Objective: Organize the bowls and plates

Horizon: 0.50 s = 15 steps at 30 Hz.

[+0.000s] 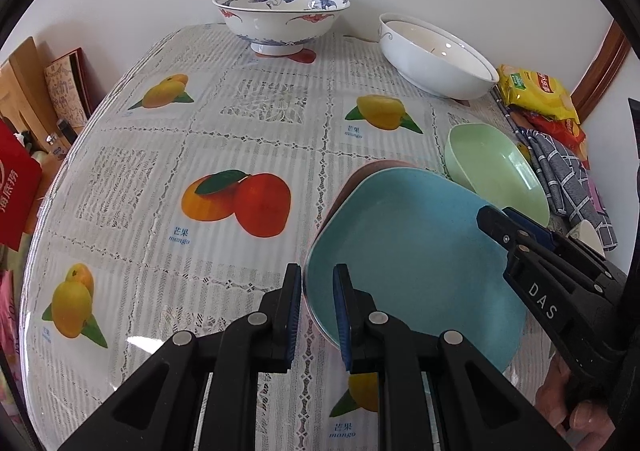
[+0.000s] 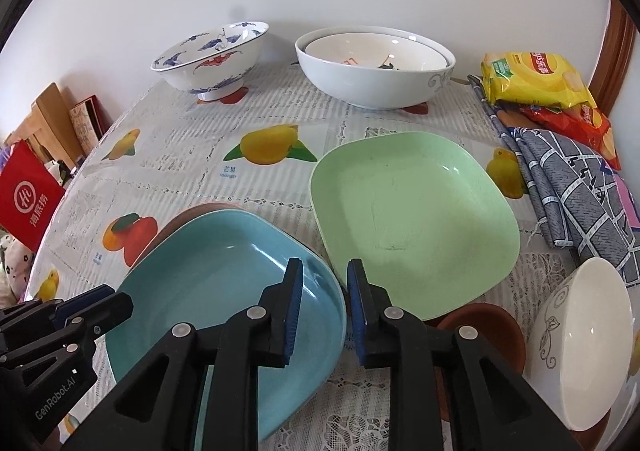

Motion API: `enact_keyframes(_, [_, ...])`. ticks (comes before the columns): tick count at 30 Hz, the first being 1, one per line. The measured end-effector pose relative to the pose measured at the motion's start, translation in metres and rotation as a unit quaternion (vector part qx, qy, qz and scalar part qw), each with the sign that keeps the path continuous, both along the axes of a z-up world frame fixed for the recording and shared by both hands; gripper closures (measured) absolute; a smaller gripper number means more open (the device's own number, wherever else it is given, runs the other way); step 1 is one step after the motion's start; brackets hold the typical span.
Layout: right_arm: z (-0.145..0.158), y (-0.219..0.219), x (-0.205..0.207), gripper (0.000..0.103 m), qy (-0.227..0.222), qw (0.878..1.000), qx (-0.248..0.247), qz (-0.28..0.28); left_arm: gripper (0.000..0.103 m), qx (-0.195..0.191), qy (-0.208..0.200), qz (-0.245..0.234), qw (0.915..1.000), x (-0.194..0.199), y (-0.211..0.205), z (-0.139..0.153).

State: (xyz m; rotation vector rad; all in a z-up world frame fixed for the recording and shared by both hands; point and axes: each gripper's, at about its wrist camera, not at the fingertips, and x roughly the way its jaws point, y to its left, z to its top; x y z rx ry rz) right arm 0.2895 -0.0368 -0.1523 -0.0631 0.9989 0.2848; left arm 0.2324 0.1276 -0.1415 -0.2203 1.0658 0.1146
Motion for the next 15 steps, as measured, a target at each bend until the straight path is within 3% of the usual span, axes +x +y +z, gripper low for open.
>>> enact_keyframes(4, [0.009,-0.007,-0.008,0.074,-0.005,1.0,0.004,-0.009,0.087,0.001,-0.004,-0.004,1.0,-0.006,0.0,0.007])
enact_keyframes(8, [0.02,-0.017,-0.023,0.064,-0.006,1.0,0.014,-0.015,0.073,0.004,-0.014,-0.002,0.9999,-0.015,0.0,0.015])
enact_keyframes(13, [0.02,-0.026,-0.044,0.063,0.019,0.999,0.047,-0.019,0.07,0.003,-0.027,0.0,0.9996,-0.027,0.0,0.025])
enact_keyframes(15, [0.016,-0.024,-0.053,0.063,0.025,0.998,0.05,-0.02,0.064,0.004,-0.029,-0.001,0.9996,-0.032,0.001,0.026])
